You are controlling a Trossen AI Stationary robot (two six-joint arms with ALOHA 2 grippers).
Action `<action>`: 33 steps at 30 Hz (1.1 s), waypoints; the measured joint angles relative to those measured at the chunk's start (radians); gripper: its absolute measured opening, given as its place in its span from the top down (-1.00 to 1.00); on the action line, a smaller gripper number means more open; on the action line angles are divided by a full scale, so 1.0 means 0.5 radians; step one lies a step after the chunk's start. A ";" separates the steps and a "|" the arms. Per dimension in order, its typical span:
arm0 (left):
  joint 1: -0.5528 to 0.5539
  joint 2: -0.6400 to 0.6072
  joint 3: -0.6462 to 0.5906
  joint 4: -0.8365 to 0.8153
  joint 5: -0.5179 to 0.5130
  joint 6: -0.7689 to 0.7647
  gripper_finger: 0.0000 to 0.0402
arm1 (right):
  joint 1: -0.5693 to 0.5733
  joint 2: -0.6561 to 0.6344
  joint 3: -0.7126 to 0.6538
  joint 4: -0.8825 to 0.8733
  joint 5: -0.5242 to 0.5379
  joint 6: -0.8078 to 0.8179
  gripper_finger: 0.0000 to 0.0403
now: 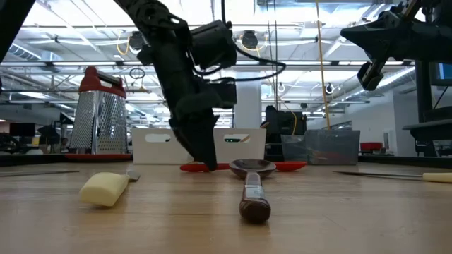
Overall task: Pick & Place Kitchen Items
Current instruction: Put the red serving spoon into the right white bin
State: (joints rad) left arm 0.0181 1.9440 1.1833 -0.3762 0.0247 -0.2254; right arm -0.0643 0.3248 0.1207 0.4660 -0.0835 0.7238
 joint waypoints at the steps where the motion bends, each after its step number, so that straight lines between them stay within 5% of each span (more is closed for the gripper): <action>1: 0.001 0.018 0.003 0.005 0.000 -0.013 -0.20 | 0.000 -0.001 0.000 0.001 0.000 0.000 1.00; 8: -0.010 0.135 0.016 -0.091 -0.034 -0.131 -0.09 | 0.000 -0.001 0.000 0.000 0.000 0.046 1.00; 17: -0.045 0.144 0.012 -0.093 -0.101 -0.181 0.78 | 0.000 -0.001 0.000 0.000 0.000 0.044 1.00; 33: -0.032 -0.254 -0.013 -0.338 -0.216 -0.180 0.80 | 0.000 0.000 0.000 0.000 -0.001 0.041 1.00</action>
State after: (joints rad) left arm 0.0021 1.8172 1.1767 -0.5451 -0.0831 -0.3156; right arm -0.0645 0.3248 0.1207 0.4660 -0.0840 0.7441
